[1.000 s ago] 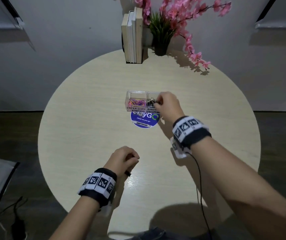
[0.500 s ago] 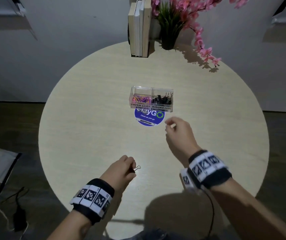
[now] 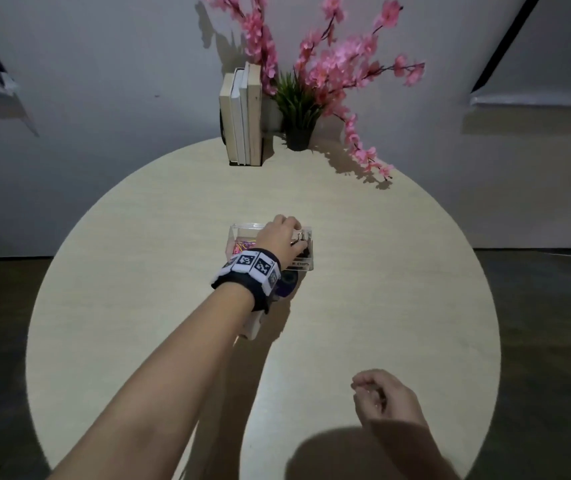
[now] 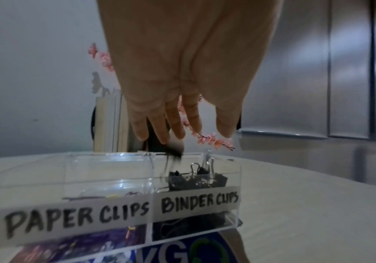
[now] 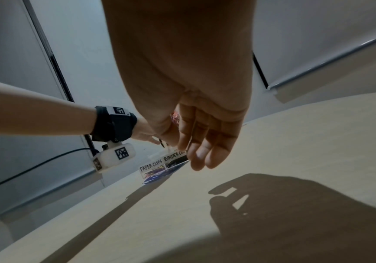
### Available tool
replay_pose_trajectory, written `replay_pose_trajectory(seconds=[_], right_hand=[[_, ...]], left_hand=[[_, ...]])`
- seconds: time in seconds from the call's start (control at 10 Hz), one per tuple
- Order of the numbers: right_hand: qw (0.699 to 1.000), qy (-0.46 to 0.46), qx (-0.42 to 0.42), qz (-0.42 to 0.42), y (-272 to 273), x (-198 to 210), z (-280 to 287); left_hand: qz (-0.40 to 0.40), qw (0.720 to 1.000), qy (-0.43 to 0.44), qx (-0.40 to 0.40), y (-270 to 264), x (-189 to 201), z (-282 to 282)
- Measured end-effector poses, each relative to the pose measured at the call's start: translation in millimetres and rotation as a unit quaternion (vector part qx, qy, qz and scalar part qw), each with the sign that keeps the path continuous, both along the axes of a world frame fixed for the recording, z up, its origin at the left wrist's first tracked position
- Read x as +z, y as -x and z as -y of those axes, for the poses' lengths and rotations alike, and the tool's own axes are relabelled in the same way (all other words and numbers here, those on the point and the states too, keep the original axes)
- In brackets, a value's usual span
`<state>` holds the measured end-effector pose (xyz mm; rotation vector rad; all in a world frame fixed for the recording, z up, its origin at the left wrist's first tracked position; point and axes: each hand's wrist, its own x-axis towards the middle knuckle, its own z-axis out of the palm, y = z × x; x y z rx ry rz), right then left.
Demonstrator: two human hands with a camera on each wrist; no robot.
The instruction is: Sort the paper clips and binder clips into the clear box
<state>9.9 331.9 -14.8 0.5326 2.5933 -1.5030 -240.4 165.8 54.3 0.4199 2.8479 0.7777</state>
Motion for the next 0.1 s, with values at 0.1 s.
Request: replay_pose_trajectory(seconds=[0.1], right_hand=[[0.999, -0.008, -0.035, 0.009, -16.3, 3.5, -11.8]], left_hand=[[-0.039, 0.996, -0.055, 0.06, -7.9, -3.9, 22.0]])
